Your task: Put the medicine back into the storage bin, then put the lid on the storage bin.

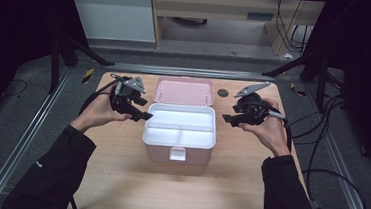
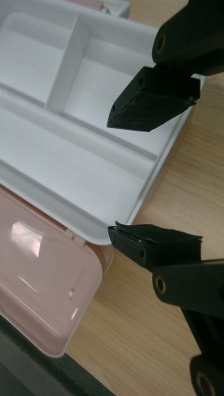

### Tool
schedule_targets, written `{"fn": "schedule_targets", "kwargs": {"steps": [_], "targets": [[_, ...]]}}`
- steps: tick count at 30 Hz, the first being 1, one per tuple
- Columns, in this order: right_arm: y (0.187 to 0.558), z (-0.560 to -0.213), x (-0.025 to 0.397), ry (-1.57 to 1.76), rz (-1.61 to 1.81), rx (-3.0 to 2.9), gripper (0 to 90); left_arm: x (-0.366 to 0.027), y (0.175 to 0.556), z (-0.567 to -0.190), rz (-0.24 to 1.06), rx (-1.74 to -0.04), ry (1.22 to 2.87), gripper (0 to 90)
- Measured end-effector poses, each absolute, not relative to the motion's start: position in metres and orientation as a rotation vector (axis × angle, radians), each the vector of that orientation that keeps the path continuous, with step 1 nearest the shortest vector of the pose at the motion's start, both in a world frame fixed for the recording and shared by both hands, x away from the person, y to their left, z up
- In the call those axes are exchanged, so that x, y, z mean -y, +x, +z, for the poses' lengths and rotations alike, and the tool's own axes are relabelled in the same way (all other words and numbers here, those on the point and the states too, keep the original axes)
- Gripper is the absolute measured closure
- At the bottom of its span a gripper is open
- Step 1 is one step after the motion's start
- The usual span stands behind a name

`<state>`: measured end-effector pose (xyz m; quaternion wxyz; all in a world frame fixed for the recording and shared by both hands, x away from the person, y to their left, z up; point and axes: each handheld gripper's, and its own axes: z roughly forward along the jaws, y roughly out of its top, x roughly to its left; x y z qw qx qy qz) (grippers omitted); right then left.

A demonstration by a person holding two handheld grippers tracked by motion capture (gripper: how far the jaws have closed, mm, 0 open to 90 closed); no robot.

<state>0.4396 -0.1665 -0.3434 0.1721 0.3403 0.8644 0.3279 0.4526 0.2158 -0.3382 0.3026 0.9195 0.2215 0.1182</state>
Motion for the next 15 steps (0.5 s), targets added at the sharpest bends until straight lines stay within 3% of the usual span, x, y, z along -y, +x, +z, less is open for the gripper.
{"fn": "schedule_targets", "kwargs": {"steps": [6, 15], "targets": [[0.431, -0.352, 0.193, 1.079, 0.965, -2.330, 42.4, -0.230, 0.460, -0.354, 0.332, -0.788, 2.285, 36.2], [0.437, -0.355, 0.200, 1.144, 1.017, -2.227, 42.5, -0.240, 0.470, -0.363, 0.378, -0.886, 2.167, 34.3]]}}
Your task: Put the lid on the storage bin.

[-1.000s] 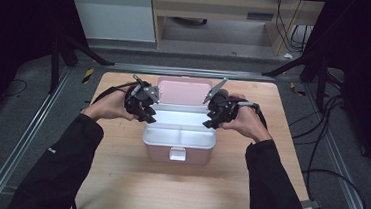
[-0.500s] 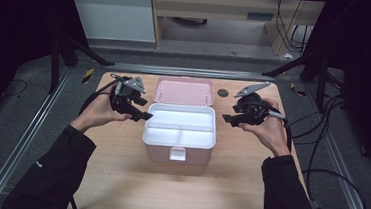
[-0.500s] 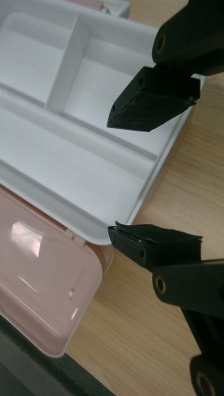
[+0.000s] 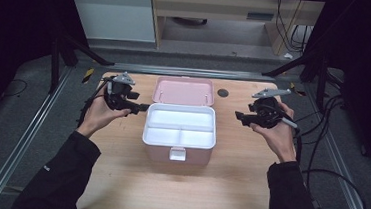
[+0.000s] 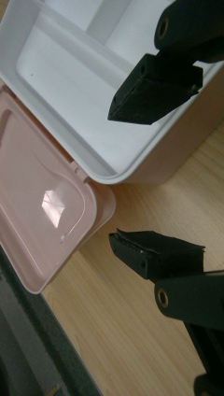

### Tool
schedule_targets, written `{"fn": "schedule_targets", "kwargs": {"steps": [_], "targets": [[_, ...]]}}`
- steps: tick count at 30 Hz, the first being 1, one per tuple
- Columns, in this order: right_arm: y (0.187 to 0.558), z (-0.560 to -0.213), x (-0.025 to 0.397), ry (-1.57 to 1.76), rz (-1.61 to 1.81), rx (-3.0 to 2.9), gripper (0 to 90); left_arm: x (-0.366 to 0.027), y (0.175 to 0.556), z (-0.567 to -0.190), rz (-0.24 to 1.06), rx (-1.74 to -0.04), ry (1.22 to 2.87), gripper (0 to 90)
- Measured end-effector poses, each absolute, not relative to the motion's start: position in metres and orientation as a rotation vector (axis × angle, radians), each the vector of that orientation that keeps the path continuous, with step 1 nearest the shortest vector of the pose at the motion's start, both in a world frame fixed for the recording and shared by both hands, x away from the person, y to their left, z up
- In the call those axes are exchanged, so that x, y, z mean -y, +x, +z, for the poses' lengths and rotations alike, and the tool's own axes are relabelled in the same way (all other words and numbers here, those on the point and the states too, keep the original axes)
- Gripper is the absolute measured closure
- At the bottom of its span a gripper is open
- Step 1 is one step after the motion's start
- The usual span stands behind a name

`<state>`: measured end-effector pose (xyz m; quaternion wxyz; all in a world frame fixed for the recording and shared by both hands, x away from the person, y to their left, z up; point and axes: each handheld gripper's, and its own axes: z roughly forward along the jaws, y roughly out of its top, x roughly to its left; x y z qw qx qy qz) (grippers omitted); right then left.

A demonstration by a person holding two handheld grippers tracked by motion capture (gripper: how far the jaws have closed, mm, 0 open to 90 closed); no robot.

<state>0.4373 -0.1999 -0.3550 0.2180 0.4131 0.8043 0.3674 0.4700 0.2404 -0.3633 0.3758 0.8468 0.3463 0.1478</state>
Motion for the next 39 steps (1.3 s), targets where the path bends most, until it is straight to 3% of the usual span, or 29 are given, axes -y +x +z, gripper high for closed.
{"fn": "schedule_targets", "kwargs": {"steps": [8, 22, 39], "targets": [[0.454, -0.352, 0.186, 1.170, 1.095, -2.156, 41.9, -0.247, 0.481, -0.368, 0.419, -0.942, 2.100, 32.6], [0.491, -0.347, 0.154, 1.183, 1.165, -2.120, 33.1, -0.235, 0.509, -0.371, 0.451, -0.994, 2.033, 29.8], [0.544, -0.409, 0.125, 1.273, 1.149, -2.195, 34.9, -0.210, 0.548, -0.412, 0.393, -1.087, 2.066, 31.4]]}}
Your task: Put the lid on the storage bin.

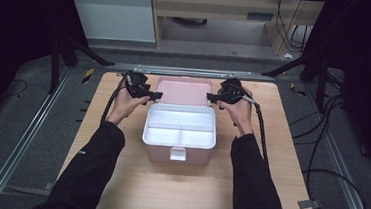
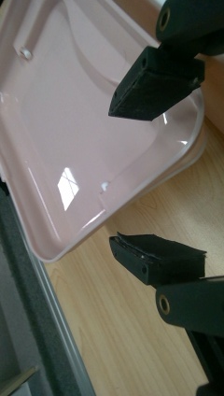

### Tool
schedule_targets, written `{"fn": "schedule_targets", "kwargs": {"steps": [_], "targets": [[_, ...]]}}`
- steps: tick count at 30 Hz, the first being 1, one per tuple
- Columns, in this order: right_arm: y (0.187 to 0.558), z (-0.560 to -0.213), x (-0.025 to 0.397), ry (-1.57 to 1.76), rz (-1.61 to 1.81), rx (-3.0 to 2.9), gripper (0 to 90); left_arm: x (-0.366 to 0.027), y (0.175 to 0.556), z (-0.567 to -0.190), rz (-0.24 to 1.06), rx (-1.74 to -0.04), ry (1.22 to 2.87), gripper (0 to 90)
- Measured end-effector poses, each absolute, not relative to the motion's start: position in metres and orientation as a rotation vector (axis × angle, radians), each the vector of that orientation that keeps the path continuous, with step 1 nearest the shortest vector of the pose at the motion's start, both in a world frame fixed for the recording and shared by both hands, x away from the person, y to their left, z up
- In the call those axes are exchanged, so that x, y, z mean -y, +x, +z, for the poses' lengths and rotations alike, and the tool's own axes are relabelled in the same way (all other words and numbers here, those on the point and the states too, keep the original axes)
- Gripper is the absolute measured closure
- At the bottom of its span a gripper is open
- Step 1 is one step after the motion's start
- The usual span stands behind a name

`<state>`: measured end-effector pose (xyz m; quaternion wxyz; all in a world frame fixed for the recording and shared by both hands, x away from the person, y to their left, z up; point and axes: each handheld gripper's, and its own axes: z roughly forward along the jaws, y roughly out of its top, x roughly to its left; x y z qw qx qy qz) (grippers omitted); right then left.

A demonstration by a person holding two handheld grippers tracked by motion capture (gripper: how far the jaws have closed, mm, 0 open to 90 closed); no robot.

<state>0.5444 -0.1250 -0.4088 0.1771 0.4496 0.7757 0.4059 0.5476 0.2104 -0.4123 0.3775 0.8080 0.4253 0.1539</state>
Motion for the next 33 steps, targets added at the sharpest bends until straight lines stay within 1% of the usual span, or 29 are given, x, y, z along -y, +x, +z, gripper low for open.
{"fn": "schedule_targets", "kwargs": {"steps": [5, 13, 20, 23, 28, 31, 33], "targets": [[0.551, -0.423, 0.117, 1.291, 1.144, -2.227, 35.6, -0.212, 0.554, -0.422, 0.360, -1.115, 2.065, 31.9], [0.557, -0.434, 0.113, 1.320, 1.125, -2.267, 36.2, -0.206, 0.559, -0.431, 0.334, -1.098, 2.059, 32.4], [0.561, -0.437, 0.116, 1.351, 1.163, -2.281, 36.9, -0.204, 0.565, -0.436, 0.283, -1.100, 2.022, 32.3], [0.563, -0.439, 0.116, 1.365, 1.191, -2.283, 37.7, -0.204, 0.565, -0.438, 0.278, -1.104, 2.016, 32.1], [0.565, -0.443, 0.115, 1.387, 1.216, -2.271, 36.4, -0.205, 0.566, -0.438, 0.270, -1.104, 2.011, 32.5], [0.565, -0.442, 0.115, 1.396, 1.219, -2.265, 36.6, -0.207, 0.565, -0.437, 0.268, -1.104, 2.007, 35.7], [0.565, -0.440, 0.115, 1.392, 1.213, -2.257, 39.0, -0.209, 0.564, -0.435, 0.266, -1.103, 2.001, 38.7]]}}
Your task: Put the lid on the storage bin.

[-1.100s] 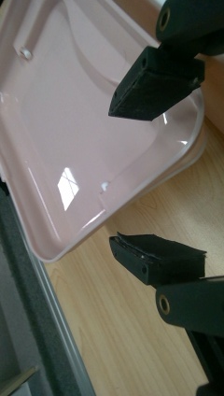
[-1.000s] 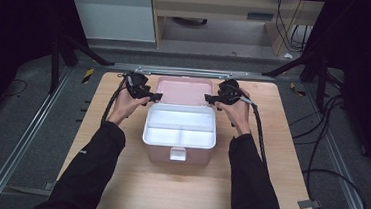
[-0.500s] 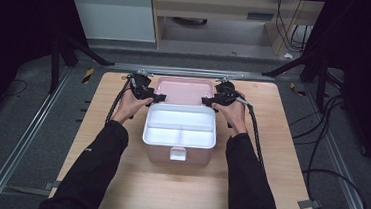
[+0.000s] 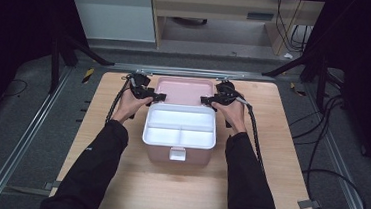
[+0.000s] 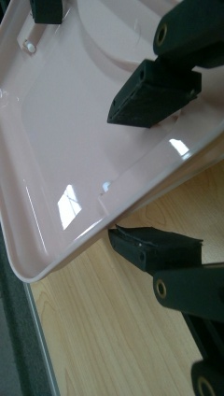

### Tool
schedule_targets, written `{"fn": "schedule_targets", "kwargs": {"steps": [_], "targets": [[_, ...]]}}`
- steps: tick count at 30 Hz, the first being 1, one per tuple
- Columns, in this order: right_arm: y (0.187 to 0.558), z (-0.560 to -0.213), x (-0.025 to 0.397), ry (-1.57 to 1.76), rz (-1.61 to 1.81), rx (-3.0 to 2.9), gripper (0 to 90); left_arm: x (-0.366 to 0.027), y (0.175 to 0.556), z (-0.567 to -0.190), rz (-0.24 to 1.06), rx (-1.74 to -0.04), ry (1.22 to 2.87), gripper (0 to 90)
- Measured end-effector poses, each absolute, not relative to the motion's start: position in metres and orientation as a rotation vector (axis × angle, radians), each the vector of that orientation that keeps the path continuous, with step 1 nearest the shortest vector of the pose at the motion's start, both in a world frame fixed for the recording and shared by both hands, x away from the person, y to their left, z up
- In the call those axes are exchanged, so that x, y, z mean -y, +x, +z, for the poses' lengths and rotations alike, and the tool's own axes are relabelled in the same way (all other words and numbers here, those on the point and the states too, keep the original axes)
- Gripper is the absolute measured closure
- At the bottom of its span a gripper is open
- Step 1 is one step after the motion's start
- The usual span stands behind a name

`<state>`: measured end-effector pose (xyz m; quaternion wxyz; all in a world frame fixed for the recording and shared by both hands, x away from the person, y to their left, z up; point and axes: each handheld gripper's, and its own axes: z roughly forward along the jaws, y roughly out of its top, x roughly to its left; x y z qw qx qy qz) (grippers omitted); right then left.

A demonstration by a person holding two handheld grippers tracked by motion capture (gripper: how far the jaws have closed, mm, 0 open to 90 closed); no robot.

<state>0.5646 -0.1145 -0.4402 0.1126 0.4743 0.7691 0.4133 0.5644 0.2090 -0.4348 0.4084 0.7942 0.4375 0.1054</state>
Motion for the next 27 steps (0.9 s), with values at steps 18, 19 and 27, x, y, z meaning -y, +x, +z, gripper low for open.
{"fn": "schedule_targets", "kwargs": {"steps": [18, 19, 27], "targets": [[0.558, -0.422, 0.115, 1.336, 1.248, -2.187, 45.5, -0.215, 0.556, -0.415, 0.312, -1.091, 1.942, 46.9], [0.558, -0.420, 0.115, 1.331, 1.254, -2.181, 45.5, -0.216, 0.555, -0.413, 0.317, -1.086, 1.935, 47.3], [0.550, -0.400, 0.114, 1.286, 1.280, -2.148, 46.5, -0.220, 0.544, -0.394, 0.346, -1.050, 1.896, 49.0]]}}
